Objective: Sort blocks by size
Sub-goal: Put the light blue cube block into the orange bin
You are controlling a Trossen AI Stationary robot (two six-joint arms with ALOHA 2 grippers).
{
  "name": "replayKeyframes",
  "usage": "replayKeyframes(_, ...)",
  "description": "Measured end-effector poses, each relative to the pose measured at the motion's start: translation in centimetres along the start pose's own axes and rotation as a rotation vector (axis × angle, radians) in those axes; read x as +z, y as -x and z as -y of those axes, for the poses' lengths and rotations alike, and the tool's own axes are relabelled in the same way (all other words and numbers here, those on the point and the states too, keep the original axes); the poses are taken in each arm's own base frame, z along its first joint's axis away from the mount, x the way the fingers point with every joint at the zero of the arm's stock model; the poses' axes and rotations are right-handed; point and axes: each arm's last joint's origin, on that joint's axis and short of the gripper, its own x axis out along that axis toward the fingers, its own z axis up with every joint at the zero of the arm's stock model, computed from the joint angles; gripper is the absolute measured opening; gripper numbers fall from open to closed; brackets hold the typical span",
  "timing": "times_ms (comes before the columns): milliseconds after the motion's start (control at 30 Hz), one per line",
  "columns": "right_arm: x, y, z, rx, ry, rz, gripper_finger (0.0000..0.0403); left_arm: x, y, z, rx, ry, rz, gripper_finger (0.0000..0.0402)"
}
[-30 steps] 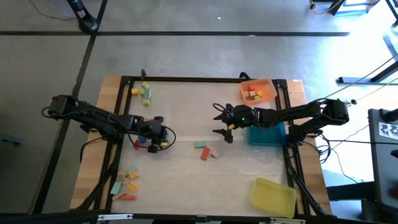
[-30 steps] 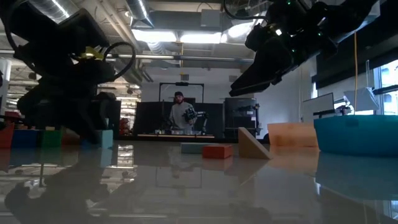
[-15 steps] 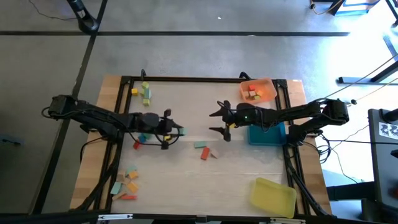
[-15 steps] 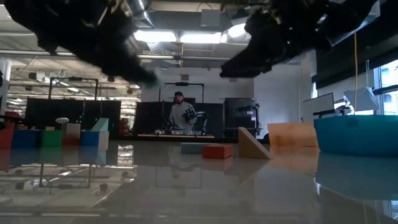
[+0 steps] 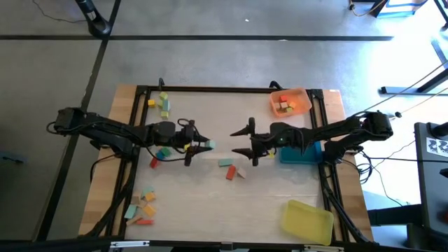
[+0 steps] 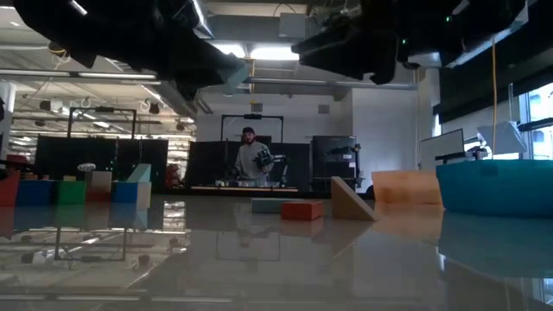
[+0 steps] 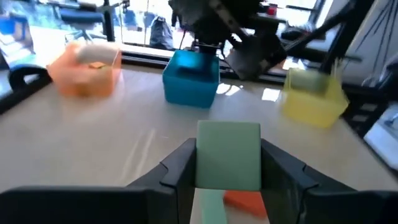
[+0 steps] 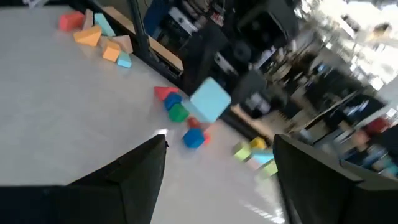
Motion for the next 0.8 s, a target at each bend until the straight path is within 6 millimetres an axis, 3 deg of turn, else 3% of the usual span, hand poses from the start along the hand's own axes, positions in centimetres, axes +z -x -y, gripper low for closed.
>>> replayKeyframes(167,1.0,-1.6,0.0,0.022,0.113,-0.044,0.0294,0.0,-0.1,-0.4,-0.023,0.065,-0.001,0.013)
replayKeyframes(433,0.9,-5.4,0.2,0.083,0.275,-0.162,0.0294,-0.2,-0.8,-0.4,-0.093,0.102,-0.046,0.0131)
replayKeyframes(800,1.1,-9.0,0.3,0.148,0.285,-0.165,0.0294,-0.2,-1.0,-0.5,-0.095,0.069,-0.045,0.0131)
